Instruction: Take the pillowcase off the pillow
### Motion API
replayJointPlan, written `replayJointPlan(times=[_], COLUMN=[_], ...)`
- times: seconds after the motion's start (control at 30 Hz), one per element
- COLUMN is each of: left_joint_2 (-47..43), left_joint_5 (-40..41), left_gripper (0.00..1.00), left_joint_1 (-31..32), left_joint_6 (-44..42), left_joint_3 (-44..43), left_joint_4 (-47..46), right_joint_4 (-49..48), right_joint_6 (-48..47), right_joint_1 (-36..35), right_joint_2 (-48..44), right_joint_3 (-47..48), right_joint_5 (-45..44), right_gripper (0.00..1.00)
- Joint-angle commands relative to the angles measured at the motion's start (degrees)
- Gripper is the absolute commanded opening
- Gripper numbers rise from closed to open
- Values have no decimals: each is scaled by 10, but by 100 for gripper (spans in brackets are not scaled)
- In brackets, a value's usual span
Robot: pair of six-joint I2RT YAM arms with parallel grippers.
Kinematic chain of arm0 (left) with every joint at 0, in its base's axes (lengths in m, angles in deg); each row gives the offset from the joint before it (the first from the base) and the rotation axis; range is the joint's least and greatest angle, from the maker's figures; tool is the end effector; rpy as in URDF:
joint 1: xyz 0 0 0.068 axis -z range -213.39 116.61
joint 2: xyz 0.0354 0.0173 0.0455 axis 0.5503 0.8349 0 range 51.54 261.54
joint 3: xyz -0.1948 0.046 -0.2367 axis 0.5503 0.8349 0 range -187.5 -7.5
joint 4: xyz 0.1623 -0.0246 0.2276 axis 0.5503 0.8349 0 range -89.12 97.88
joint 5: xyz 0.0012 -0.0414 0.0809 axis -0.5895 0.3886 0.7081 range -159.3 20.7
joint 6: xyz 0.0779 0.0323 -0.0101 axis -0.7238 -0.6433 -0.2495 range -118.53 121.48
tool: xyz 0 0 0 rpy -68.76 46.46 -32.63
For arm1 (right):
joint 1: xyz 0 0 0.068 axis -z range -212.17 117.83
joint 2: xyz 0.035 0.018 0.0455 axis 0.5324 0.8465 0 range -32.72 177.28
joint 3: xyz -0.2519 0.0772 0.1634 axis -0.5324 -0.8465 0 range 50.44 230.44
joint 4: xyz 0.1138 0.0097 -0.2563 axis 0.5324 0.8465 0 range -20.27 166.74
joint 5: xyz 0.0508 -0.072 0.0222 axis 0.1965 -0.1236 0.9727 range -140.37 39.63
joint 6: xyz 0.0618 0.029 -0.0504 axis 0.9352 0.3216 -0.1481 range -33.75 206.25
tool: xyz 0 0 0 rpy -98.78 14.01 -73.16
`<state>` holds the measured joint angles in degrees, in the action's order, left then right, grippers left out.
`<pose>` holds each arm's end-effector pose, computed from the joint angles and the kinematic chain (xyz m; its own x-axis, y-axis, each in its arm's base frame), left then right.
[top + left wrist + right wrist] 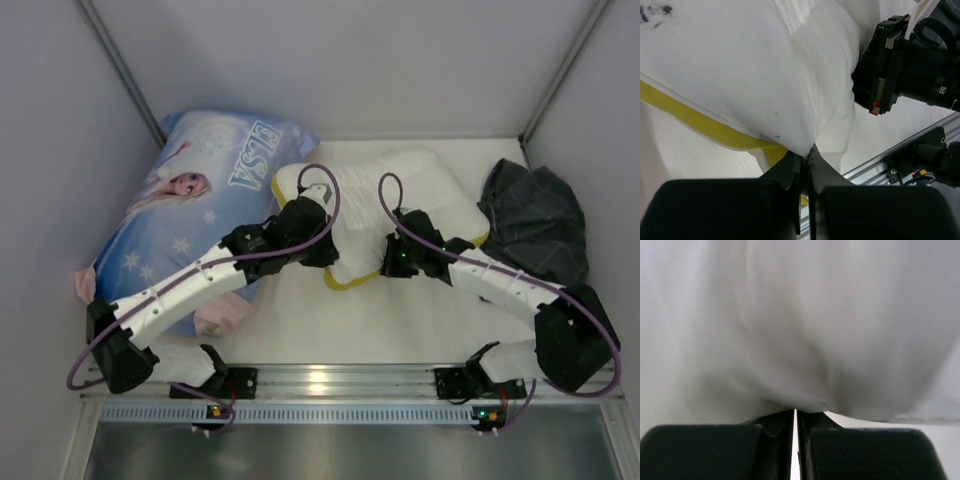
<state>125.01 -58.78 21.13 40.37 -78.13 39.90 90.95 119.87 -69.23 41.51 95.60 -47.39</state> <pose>0.1921 -0.2459 0.3517 -0.7546 -0.0050 -0.6562 0.3184 0.8716 -0.3727 0.2321 0.1802 0.2138 -0.8590 0.0442 -0.5100 -0.1833 0.9036 0.3871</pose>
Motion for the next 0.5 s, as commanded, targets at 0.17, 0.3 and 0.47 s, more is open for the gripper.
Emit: replayJointPlan(times=[0.17, 0.3, 0.47], left_joint_2=[200, 331, 462], left_joint_5=[-232, -263, -302], left_gripper=[0, 0, 0], left_joint_1=[-129, -148, -158], left_joint_6=[-57, -86, -73], left_joint_3=[-103, -263, -379], left_joint_4=[-142, -104, -99], right_joint_4=[-73, -86, -86], right_joint_6=[-29, -27, -29], right_joint_1=[50, 61, 86], right_joint_2=[70, 102, 143], right_joint_3=[61, 63, 78], right_joint_5=[40, 46, 44], right_gripper=[0, 0, 0])
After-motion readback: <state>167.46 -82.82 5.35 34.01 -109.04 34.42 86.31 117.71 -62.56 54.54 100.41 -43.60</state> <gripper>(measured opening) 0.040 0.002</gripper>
